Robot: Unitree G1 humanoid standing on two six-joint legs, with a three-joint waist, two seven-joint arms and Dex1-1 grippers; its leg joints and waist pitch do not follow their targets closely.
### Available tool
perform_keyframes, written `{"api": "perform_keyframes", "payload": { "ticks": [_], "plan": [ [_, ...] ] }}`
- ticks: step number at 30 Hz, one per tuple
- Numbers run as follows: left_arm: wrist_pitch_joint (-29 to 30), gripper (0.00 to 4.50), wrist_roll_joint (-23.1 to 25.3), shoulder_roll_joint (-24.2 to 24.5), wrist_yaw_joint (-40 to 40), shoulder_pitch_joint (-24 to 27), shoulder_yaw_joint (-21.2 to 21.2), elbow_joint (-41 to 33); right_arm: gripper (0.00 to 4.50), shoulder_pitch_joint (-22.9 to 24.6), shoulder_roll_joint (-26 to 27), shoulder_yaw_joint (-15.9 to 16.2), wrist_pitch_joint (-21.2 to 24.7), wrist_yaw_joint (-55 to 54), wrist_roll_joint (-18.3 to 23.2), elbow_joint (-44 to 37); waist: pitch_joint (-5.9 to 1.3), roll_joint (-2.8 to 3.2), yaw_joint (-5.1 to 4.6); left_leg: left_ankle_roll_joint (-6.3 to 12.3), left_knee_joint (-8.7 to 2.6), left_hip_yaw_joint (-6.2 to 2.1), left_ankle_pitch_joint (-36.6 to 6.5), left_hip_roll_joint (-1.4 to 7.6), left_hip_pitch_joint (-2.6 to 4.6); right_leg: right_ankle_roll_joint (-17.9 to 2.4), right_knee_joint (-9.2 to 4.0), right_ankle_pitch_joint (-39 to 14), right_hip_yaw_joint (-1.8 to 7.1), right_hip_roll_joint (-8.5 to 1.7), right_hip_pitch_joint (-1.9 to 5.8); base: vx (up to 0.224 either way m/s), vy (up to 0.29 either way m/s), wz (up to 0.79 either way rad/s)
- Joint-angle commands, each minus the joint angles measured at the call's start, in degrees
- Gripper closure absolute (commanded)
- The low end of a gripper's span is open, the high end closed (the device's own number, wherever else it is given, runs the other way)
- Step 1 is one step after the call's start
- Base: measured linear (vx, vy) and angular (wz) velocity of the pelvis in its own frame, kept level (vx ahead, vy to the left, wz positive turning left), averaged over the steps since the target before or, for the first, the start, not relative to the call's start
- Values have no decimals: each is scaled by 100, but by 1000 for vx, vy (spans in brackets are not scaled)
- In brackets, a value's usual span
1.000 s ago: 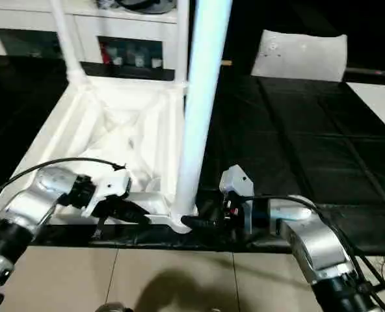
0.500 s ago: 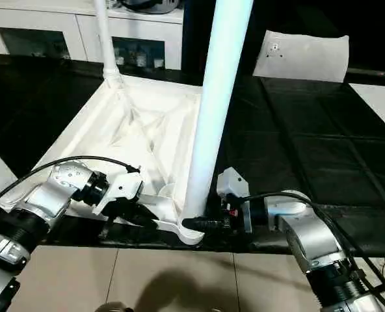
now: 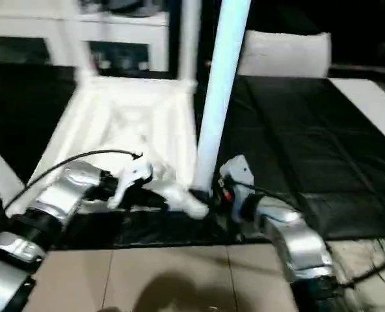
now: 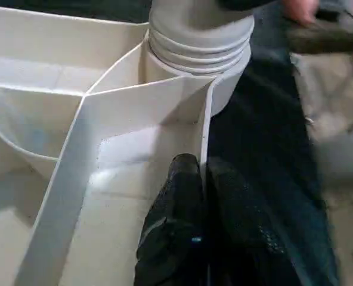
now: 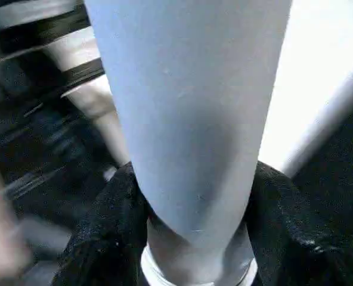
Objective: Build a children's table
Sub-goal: Rotate leg to tighten
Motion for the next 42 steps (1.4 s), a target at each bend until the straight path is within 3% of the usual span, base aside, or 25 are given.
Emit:
{"api": "perform_keyframes", "payload": {
  "ticks": [1, 2, 4, 6, 7, 8, 10, 11, 14, 19, 23, 26, 28, 32, 36, 39, 42],
  "plan": [
    [119, 450, -232, -538, 873, -224, 298, -78, 255, -67, 628, 452, 363, -396, 102, 196, -238, -27, -12, -98, -439, -116, -1748, 124, 22, -365, -685, -3587, 180, -442, 145, 0, 0, 0],
    [254, 450, -167, -818, 1379, -301, 360, 16, 255, -285, 1180, 325, 433, -1159, -30, 475, -221, -35, -96, -97, -448, -119, -1747, 120, -7, -340, -691, -3573, 175, -416, 117, 0, 0, 0],
    [339, 450, -56, -1119, 1946, -391, 428, 103, 255, -561, 1660, 202, 450, -1863, -166, 808, -229, -13, -180, -157, -438, -148, -1872, 98, 3, -290, -709, -3746, 134, -416, 113, 0, 0, 0],
    [395, 450, 28, -1313, 2278, -453, 450, 149, 255, -813, 1951, 133, 449, -2298, -263, 1104, -235, 15, -265, -118, -464, -168, -1977, 114, 31, -352, -724, -3457, 121, -402, 114, 0, 0, 0],
    [398, 450, 34, -1321, 2294, -455, 449, 149, 255, -826, 1964, 129, 449, -2320, -267, 1119, -235, 15, -265, -118, -464, -168, -1977, 114, 31, -352, -724, -3457, 121, -402, 114, 0, 0, 0],
    [368, 450, 106, -1363, 2430, -484, 428, 177, 255, -919, 2061, 77, 385, -2435, -248, 1223, -238, 36, -272, -20, -503, -155, -1893, 138, 6, -465, -701, -2985, 148, -393, 146, 0, 0, 0],
    [328, 450, 251, -1392, 2524, -514, 344, 203, 255, -1066, 2249, -57, 263, -2562, -251, 1344, -240, 39, -274, 2, -512, -137, -1886, 142, 6, -566, -679, -2749, 175, -395, 139, 0, 0, 0],
    [303, 450, 284, -1376, 2539, -515, 324, 204, 220, -1090, 2280, -94, 196, -2549, -264, 1347, -244, 43, -266, 8, -510, -129, -1859, 141, 8, -615, -669, -2625, 189, -395, 148, 0, 0, 0],
    [167, 450, 327, -1166, 2221, -404, 297, 108, 181, -913, 2066, -158, -59, -2226, -330, 1056, -244, 17, -249, 70, -517, -102, -1719, 151, -8, -735, -637, -2259, 221, -391, 171, 0, 0, 0],
    [-76, 450, 278, -813, 1647, -220, 261, -41, 149, -505, 1407, -40, -264, -1537, -252, 521, -242, -14, -196, 240, -504, -74, -1436, 147, -43, -719, -624, -2182, 248, -404, 216, 0, 0, 0],
    [-644, 450, 133, -331, 672, -13, 157, -126, 110, -77, 461, -224, -491, -362, -9, -50, -257, -60, -167, 376, -484, -51, -1151, 167, -60, -703, -614, -2109, 256, -410, 224, 0, 0, 0],
    [-841, 450, 65, -148, 223, 41, 119, -136, 84, 13, 62, -310, -564, 149, 54, -125, -287, -33, -132, 442, -477, -47, -836, 194, -65, -904, -532, -1499, 247, -404, 233, 0, 0, 0],
    [-967, 450, -63, 8, -281, 68, 104, -138, 71, 39, -327, -366, -656, 689, 136, -142, -278, -47, -121, 491, -472, -34, -693, 205, -68, -1071, -487, -1095, 248, -399, 234, 0, 0, 0],
    [-1163, 450, -126, 240, -1010, 28, -4, -36, 63, 46, -935, -289, -772, 1656, 365, -203, -286, -46, -58, 694, -442, -1, -546, 222, -18, -1419, -410, -409, 256, -404, 239, 0, 0, 0],
    [-1458, 450, -86, 425, -1718, -86, -183, 109, 63, -118, -1449, -59, -1002, 2580, 378, 24, -259, -74, -20, 629, -457, -2, -817, 230, -11, -1399, -449, -828, 251, -426, 246, 0, 0, 0],
    [-1691, 450, -10, 503, -2179, -175, -365, 186, 97, -304, -1627, 121, -993, 3175, 442, 218, -240, -92, 19, 525, -468, -9, -941, 255, 14, -1342, -474, -1210, 255, -449, 221, 0, 0, 0],
    [-1821, 450, 48, 503, -2359, -250, -467, 246, 115, -407, -1723, 302, -1001, 3534, 454, 317, -236, -113, 65, 482, -471, -3, -871, 270, 21, -1353, -455, -1146, 256, -444, 217, 0, 0, 0]
  ]
}}
